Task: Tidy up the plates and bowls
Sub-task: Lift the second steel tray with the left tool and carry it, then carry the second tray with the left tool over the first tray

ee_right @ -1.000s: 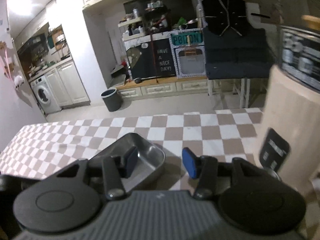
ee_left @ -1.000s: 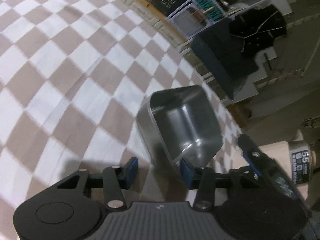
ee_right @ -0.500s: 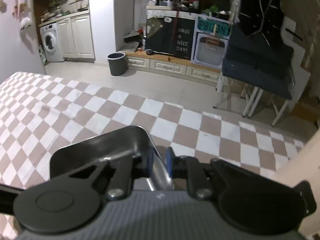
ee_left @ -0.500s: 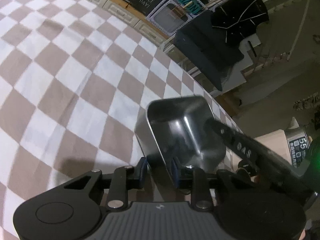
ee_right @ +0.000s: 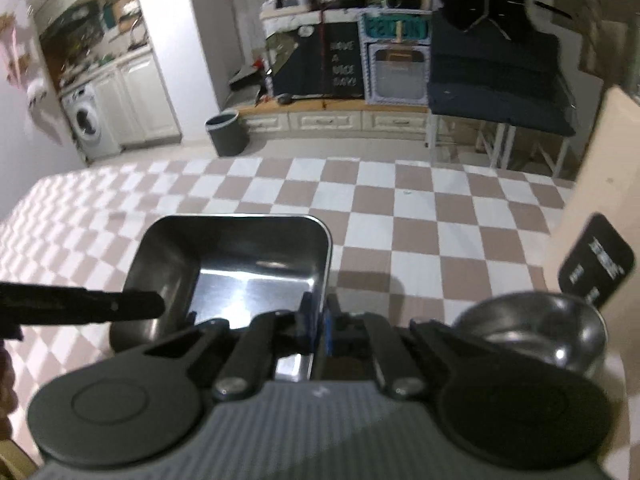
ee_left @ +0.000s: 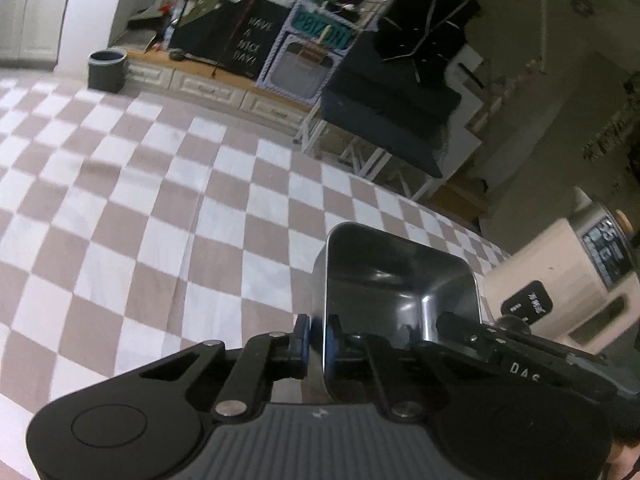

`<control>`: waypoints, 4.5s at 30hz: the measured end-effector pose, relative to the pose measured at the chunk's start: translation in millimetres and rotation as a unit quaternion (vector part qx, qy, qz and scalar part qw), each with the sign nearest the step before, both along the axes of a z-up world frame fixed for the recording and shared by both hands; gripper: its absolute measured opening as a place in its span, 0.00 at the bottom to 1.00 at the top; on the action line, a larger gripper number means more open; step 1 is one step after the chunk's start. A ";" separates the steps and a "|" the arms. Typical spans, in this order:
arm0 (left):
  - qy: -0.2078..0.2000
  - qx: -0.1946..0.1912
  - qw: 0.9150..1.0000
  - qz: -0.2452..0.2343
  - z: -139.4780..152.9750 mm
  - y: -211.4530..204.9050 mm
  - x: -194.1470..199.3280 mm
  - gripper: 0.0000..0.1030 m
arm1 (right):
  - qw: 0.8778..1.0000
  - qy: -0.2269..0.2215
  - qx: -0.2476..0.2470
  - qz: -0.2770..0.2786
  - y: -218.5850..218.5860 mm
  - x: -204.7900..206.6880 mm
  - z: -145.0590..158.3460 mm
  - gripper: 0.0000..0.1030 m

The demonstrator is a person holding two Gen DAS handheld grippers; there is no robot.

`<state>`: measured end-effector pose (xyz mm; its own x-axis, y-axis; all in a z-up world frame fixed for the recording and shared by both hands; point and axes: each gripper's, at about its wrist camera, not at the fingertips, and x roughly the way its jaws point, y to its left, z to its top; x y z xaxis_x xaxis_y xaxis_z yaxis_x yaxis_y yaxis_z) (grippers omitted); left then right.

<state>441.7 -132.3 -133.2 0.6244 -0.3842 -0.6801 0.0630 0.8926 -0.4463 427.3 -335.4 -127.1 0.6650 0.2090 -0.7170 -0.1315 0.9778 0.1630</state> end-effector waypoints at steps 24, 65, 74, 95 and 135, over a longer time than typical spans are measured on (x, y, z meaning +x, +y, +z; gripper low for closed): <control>-0.112 0.065 0.987 -0.092 109.6 36.3 -145.4 0.07 | 0.992 -0.074 0.064 -0.085 43.6 -159.8 100.3 0.10; -0.087 0.125 0.985 0.080 110.5 248.9 -273.0 0.09 | 0.987 0.045 0.143 0.059 224.8 -168.6 56.0 0.10; -0.083 0.127 0.983 0.106 106.7 282.1 -286.3 0.09 | 0.977 0.079 0.181 0.076 246.1 -152.2 43.9 0.10; -0.030 0.165 0.981 0.102 73.2 299.1 -275.5 0.13 | 0.974 0.125 0.174 0.073 271.1 -140.5 22.2 0.09; -0.002 0.223 0.971 0.090 40.0 295.9 -255.3 0.21 | 0.984 0.109 0.115 0.084 301.6 -138.7 15.2 0.13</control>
